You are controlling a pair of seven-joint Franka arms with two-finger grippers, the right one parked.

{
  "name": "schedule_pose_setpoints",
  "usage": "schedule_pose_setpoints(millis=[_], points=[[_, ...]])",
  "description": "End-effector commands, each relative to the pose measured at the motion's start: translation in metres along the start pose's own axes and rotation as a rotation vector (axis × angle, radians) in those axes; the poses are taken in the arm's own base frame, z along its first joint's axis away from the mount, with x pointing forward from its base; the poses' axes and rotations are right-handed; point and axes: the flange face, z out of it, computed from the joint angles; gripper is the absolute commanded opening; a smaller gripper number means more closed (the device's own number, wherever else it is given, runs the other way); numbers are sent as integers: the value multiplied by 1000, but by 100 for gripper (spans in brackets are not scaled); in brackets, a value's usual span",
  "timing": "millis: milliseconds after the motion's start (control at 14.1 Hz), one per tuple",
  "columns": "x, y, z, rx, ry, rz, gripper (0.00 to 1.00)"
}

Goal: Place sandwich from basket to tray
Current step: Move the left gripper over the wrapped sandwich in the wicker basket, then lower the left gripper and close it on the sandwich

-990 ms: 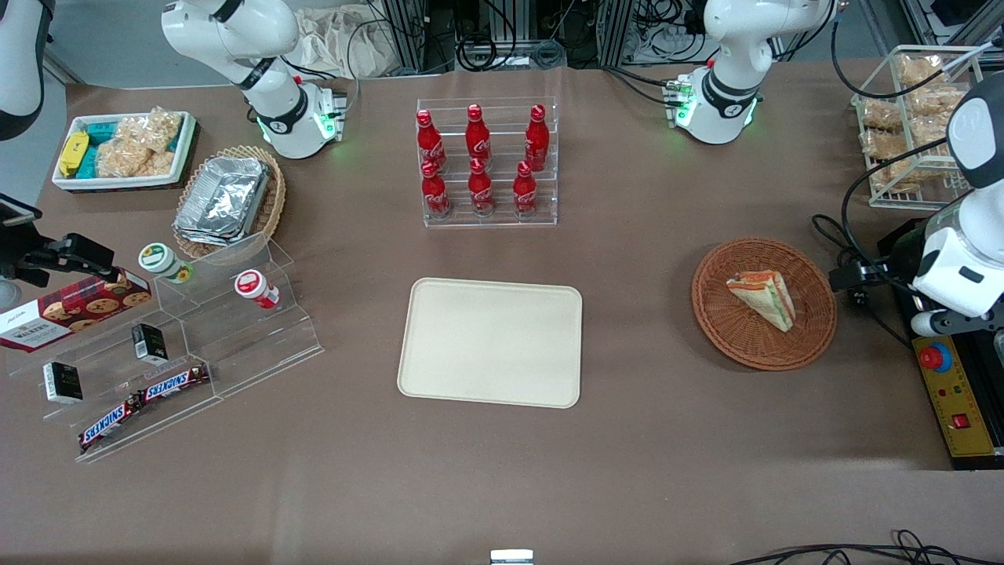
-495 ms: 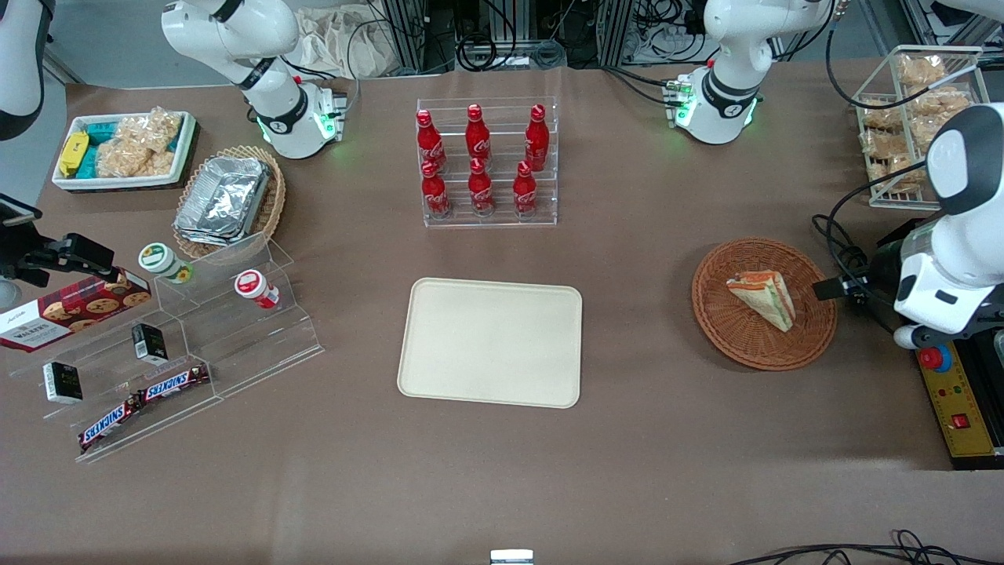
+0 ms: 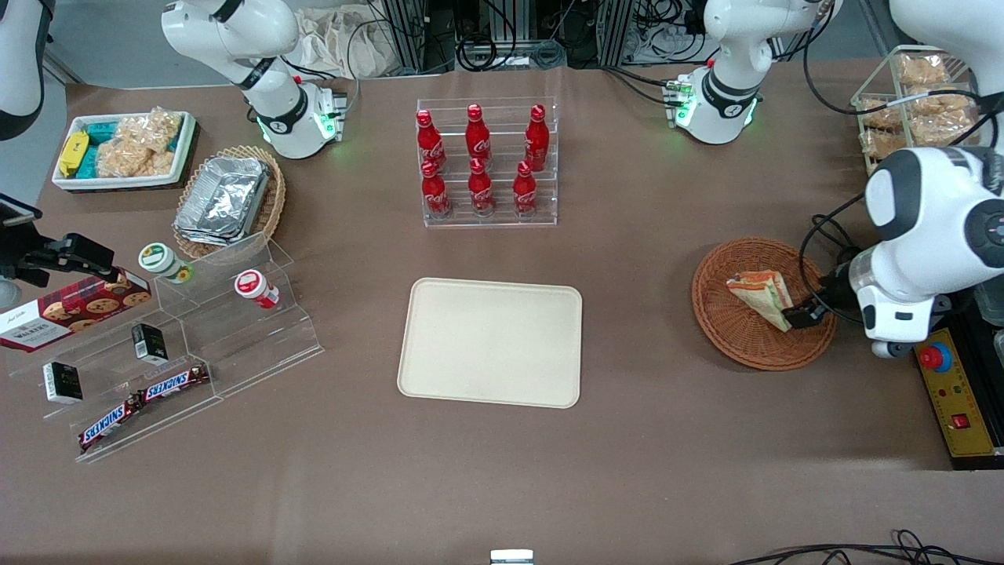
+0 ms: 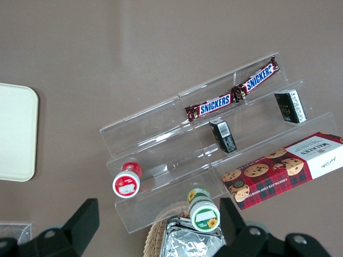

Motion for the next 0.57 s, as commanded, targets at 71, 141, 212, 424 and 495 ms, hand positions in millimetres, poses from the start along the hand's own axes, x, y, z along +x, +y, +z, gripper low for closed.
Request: schedule_pose_setpoints(millis=[71,141,212,424,495], points=[[-16,-16,42,-40,31,-101,92],[-20,-20,55,-32,26,-101,92],[-21,-23,63,-30,26,-100,92],[-18,-35,77,-11,11,-114,92],[-18,-37,80,-6,7,-112,92]])
